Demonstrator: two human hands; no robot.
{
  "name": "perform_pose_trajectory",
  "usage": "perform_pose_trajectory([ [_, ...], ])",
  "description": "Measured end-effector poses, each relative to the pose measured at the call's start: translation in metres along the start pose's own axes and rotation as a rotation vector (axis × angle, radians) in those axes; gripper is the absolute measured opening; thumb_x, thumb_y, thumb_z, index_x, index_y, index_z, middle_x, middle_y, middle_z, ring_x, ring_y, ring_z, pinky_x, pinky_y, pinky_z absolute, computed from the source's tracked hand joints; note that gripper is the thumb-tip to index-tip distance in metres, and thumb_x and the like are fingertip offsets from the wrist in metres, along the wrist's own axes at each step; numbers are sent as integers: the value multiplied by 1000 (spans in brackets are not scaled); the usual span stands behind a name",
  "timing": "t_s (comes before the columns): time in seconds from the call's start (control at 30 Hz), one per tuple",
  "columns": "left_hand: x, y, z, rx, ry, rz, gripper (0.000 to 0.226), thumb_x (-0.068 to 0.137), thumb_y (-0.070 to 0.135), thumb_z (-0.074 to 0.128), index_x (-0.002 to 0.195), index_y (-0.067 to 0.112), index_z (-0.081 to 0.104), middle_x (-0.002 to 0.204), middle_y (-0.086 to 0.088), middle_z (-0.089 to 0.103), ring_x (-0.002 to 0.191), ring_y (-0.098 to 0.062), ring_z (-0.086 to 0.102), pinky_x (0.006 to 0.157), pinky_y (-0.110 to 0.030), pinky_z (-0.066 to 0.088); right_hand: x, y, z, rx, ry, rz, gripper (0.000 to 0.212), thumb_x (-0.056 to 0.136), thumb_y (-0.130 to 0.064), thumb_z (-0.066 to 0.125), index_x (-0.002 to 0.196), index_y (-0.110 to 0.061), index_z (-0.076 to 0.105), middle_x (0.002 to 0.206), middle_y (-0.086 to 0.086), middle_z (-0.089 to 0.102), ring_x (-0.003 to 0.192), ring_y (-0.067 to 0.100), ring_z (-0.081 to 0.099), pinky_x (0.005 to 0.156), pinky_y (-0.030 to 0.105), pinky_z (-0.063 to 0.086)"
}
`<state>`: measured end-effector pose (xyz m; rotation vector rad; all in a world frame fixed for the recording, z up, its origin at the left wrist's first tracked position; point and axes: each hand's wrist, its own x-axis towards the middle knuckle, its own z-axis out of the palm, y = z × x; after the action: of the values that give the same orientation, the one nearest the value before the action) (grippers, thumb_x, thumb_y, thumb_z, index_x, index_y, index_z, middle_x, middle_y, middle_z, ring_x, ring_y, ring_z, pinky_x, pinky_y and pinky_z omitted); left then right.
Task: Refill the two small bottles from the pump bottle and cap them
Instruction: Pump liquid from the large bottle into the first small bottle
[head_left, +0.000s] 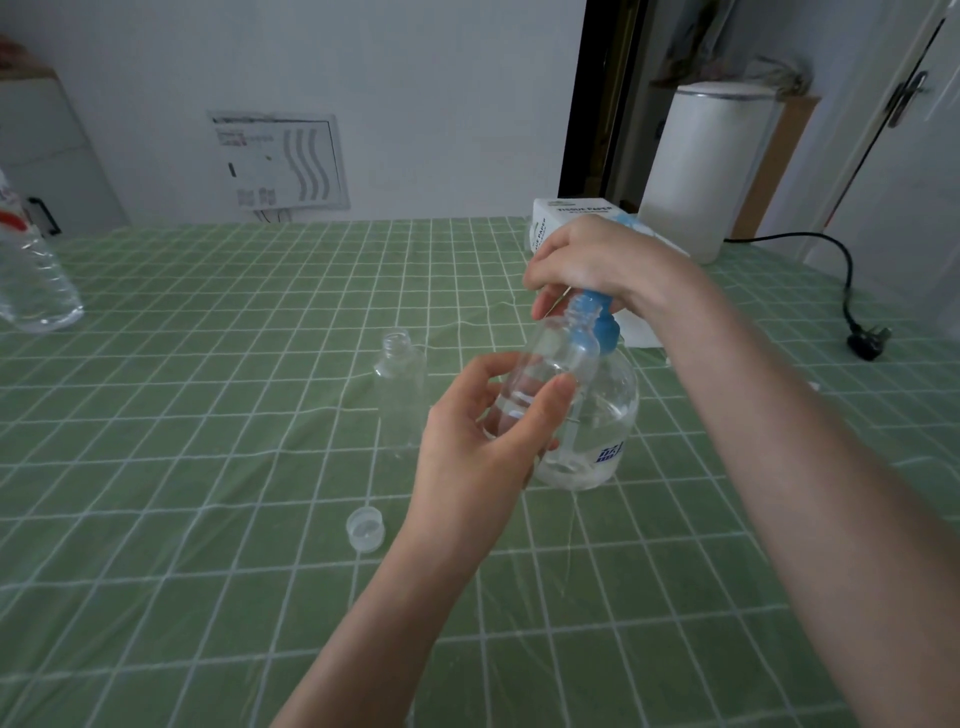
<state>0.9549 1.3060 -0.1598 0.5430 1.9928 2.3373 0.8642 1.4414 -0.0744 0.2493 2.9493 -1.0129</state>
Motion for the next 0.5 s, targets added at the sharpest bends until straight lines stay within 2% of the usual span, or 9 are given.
perform_pose_trajectory([
  [0.1,0,0,1,8,2,2,26,66,44,65,87,28,64,70,12,69,58,-4,63,44,-11,41,-1,1,1,11,-9,12,30,90,-24,62,116,-9,65,109,13,72,107,29,66,83,38,50],
  [0.2,1,-1,0,11,12,-6,27,66,44,65,87,26,65,70,10,69,57,-5,63,44,-11,41,-2,2,3,23,-24,17,32,89,-22,63,117,-7,64,111,15,71,108,33,66,96,47,53],
  [0.27,1,-2,0,19,12,-13,28,66,43,66,87,23,65,69,11,68,56,-5,63,43,-10,40,-3,4,5,31,-39,35,33,88,-22,63,117,-7,64,112,16,70,108,34,66,99,49,52],
  [0.4,0,-2,0,22,19,-15,30,66,42,66,89,23,65,69,11,68,57,-6,63,43,-10,40,-4,6,8,36,-31,39,34,89,-24,62,119,-8,64,112,15,70,108,32,66,100,46,50],
  [0.5,-1,-1,0,23,7,-7,28,66,41,66,88,24,65,69,11,68,57,-5,63,44,-10,40,-4,6,6,60,-2,41,34,91,-25,61,120,-8,63,111,13,71,108,29,65,94,37,50],
])
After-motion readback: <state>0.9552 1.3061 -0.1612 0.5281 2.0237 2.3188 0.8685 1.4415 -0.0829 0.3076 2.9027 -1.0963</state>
